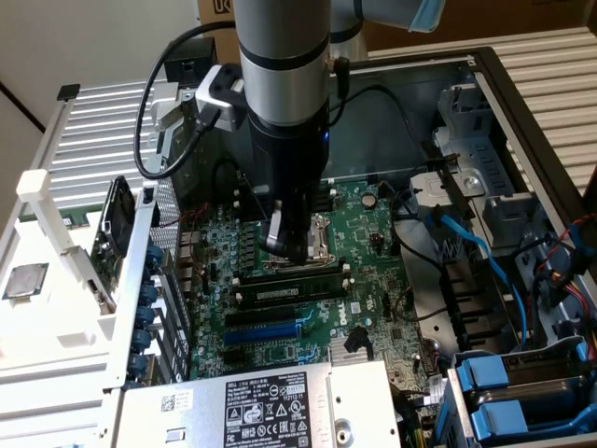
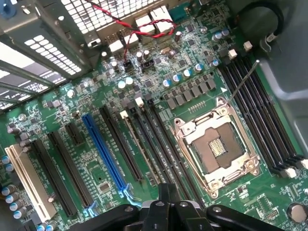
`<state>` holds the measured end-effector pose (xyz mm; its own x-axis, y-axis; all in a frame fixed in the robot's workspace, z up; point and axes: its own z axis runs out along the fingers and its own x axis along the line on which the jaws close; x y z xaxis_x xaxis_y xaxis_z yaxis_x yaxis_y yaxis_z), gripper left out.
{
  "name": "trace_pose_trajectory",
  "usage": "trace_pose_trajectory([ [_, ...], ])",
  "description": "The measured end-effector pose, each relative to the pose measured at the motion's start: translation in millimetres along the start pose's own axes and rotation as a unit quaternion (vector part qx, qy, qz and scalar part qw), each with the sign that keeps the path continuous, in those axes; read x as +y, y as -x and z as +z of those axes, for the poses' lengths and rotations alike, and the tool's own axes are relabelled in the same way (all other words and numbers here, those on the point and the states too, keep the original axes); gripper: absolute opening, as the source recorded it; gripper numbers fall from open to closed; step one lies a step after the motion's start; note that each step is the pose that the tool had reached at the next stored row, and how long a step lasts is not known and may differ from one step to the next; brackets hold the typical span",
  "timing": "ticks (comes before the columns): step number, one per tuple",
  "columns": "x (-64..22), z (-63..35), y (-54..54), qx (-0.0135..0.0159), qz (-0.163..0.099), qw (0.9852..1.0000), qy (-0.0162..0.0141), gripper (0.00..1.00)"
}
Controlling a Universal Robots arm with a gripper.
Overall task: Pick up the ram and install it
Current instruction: 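Press down the ram until it locks into place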
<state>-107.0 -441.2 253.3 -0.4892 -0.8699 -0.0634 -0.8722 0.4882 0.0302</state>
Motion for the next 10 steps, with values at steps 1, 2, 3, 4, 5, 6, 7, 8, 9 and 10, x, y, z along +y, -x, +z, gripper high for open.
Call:
trace_pose_trajectory([
  [1, 0.0, 0.0, 0.0, -0.0003, 0.008, 1.0000, -0.0005, 0.10],
  [2, 0.0, 0.0, 0.0, -0.0005, 0.016, 0.9999, -0.0010, 0.10],
  [3, 0.0, 0.0, 0.0, -0.0008, 0.025, 0.9997, -0.0016, 0.10],
  [4, 0.0, 0.0, 0.0, -0.0010, 0.033, 0.9995, -0.0021, 0.10],
  [5, 0.0, 0.0, 0.0, -0.0012, 0.041, 0.9992, -0.0026, 0.10],
  [6, 0.0, 0.0, 0.0, -0.0015, 0.049, 0.9988, -0.0031, 0.10],
  [7, 0.0, 0.0, 0.0, -0.0018, 0.057, 0.9984, -0.0036, 0.10],
  [8, 0.0, 0.0, 0.0, -0.0020, 0.065, 0.9979, -0.0041, 0.10],
  [9, 0.0, 0.0, 0.0, -0.0022, 0.073, 0.9973, -0.0046, 0.10],
  [10, 0.0, 0.0, 0.0, -0.0025, 0.081, 0.9967, -0.0052, 0.10],
])
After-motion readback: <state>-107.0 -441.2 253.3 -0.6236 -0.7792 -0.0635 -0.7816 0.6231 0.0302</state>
